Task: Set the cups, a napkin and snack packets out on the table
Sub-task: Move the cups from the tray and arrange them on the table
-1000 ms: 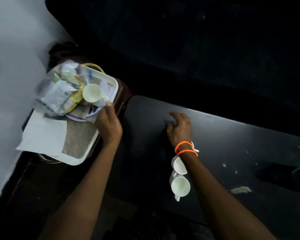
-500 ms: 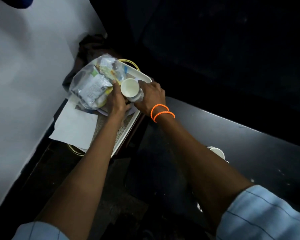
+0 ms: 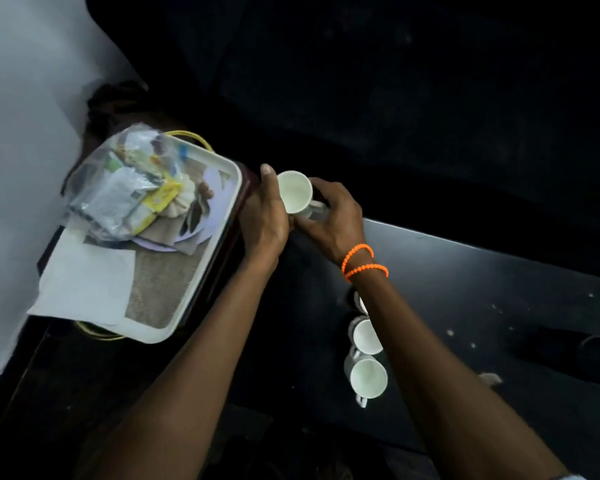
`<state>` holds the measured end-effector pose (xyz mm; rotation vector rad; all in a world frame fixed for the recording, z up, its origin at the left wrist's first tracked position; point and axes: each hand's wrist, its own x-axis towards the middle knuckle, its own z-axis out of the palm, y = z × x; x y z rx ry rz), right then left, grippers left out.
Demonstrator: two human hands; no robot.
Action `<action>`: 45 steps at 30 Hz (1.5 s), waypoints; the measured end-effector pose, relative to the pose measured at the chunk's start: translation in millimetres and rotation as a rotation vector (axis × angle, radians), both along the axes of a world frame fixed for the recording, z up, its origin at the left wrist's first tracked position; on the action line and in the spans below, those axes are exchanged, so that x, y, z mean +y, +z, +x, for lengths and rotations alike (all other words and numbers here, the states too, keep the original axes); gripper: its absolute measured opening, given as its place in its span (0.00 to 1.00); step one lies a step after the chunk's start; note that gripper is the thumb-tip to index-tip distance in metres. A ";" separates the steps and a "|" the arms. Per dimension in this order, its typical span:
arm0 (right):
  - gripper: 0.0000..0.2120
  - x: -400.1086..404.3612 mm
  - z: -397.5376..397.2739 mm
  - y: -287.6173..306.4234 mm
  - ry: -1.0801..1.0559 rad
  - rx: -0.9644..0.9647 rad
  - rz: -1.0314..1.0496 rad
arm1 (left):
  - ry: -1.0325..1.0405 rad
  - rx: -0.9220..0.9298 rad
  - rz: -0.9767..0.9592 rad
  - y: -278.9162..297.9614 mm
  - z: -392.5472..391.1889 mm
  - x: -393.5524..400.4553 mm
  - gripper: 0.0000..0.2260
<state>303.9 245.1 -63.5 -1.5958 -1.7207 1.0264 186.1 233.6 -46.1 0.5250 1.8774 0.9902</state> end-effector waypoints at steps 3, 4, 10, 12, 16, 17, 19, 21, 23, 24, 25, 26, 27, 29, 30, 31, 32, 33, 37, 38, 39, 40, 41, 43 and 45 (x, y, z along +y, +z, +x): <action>0.27 -24.4 59.5 -11.4 -0.119 -0.043 -0.027 | -0.178 -0.070 -0.079 -11.8 56.1 -7.2 0.37; 0.28 -35.0 78.0 -15.5 -0.167 -0.054 -0.033 | -0.231 -0.085 -0.097 -16.3 74.7 -9.6 0.38; 0.29 -108.4 179.5 -42.7 -0.448 -0.063 -0.108 | -0.712 0.057 -0.113 -37.8 175.0 -42.9 0.35; 0.30 -137.0 199.5 -51.3 -0.521 -0.067 -0.148 | -0.866 0.123 -0.120 -44.2 197.1 -57.0 0.34; 0.29 -184.0 213.6 -67.1 -0.670 -0.002 -0.223 | -1.110 0.311 -0.113 -55.0 222.1 -78.0 0.32; 0.28 -191.9 213.2 -69.9 -0.693 0.019 -0.235 | -1.178 0.379 -0.109 -57.9 225.1 -81.9 0.33; 0.26 -204.9 210.9 -74.1 -0.729 0.060 -0.243 | -1.277 0.501 -0.108 -63.8 228.1 -89.8 0.34; 0.25 -214.6 206.7 -75.9 -0.749 0.085 -0.248 | -1.330 0.613 -0.091 -69.1 228.0 -97.0 0.35; 0.25 -223.3 202.6 -78.3 -0.754 0.098 -0.261 | -1.379 0.715 -0.047 -73.9 226.2 -103.4 0.35; 0.24 -227.1 200.0 -78.6 -0.757 0.098 -0.266 | -1.396 0.745 -0.022 -75.9 224.6 -106.3 0.36; 0.24 -230.2 197.3 -78.7 -0.763 0.094 -0.269 | -1.408 0.765 0.002 -77.5 223.5 -108.3 0.37; 0.23 -233.2 195.0 -79.2 -0.769 0.094 -0.275 | -1.417 0.778 0.020 -78.8 222.6 -110.0 0.38; 0.22 -235.8 192.8 -79.8 -0.773 0.097 -0.285 | -1.422 0.789 0.034 -80.0 221.7 -112.0 0.39; 0.22 -238.8 190.3 -80.0 -0.757 0.087 -0.303 | -1.420 0.800 0.054 -80.3 218.5 -116.0 0.39; 0.23 -239.9 190.0 -80.2 -0.739 0.080 -0.317 | -1.413 0.786 0.058 -79.7 216.1 -118.4 0.38; 0.23 -241.1 190.0 -80.3 -0.724 0.083 -0.337 | -1.403 0.759 0.065 -78.6 212.9 -121.7 0.36; 0.25 -243.0 189.5 -80.0 -0.721 0.098 -0.363 | -1.380 0.728 0.083 -76.9 209.0 -126.4 0.33; 0.28 -246.2 187.5 -79.3 -0.741 0.123 -0.391 | -1.332 0.698 0.110 -73.9 203.9 -133.4 0.30; 0.27 -273.9 165.4 -77.1 -0.912 0.153 -0.461 | -0.785 0.533 0.151 -59.5 178.9 -185.1 0.25; 0.22 -281.8 158.3 -76.5 -0.941 0.156 -0.461 | -0.635 0.490 0.106 -58.8 172.3 -201.5 0.26; 0.18 -289.0 151.8 -76.1 -0.962 0.162 -0.460 | -0.522 0.451 0.054 -59.5 166.4 -217.1 0.26; 0.15 -295.2 145.8 -75.8 -0.972 0.163 -0.460 | -0.441 0.407 -0.005 -61.5 161.3 -230.7 0.26; 0.13 -300.2 140.2 -75.9 -0.970 0.158 -0.457 | -0.382 0.358 -0.066 -63.9 157.7 -241.6 0.25; 0.12 -306.6 130.4 -77.5 -0.944 0.145 -0.445 | -0.317 0.269 -0.165 -69.4 153.2 -255.6 0.21; 0.12 -308.1 124.5 -77.8 -0.897 0.135 -0.433 | -0.281 0.186 -0.215 -73.3 153.2 -260.0 0.20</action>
